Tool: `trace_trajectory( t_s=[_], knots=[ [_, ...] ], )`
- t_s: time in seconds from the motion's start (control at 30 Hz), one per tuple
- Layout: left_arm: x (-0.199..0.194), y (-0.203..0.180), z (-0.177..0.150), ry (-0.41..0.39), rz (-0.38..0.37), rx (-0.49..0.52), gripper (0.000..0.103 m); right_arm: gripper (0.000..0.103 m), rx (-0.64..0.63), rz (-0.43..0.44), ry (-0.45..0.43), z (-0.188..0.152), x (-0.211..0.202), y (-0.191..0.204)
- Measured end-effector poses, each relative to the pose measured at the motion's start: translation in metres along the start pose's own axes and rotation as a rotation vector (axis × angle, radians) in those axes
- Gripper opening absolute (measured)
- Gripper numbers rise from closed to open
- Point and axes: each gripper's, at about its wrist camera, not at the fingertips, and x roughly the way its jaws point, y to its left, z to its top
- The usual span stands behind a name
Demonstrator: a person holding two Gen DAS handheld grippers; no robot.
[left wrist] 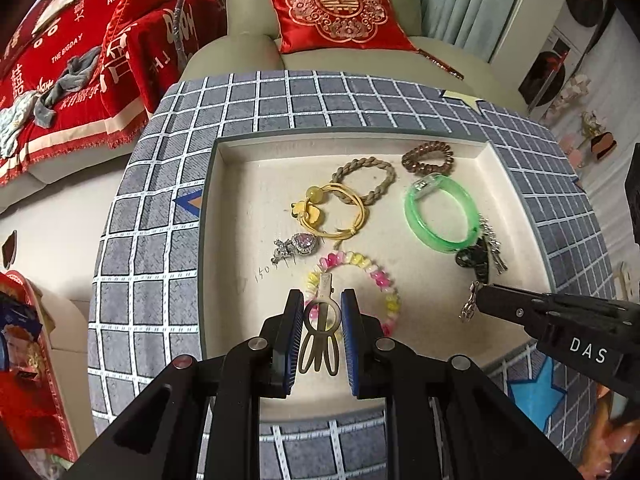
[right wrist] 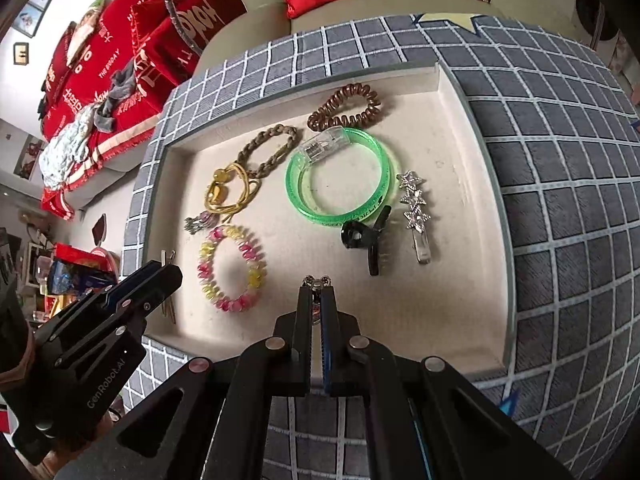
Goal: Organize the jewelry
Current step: 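Open the right tool to drop the pendant in the tray while the left tool drops the hair clip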
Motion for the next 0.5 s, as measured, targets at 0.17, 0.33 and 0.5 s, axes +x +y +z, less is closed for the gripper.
trace_trajectory(
  t_s=[0.17,0.33,0.5],
  knots=[
    [0.014,0.000,0.005,0.017,0.018,0.000,0.034,0.004,0.014,-0.001,0.006,0.011,0.010,-0.007],
    [0.023,-0.001,0.006,0.034,0.031,0.007,0.034,0.004,0.013,-0.008,0.009,0.020,0.014,-0.013],
    [0.031,-0.004,0.005,0.048,0.048,0.018,0.034,0.005,0.015,-0.017,0.018,0.019,0.020,-0.015]
  ],
)
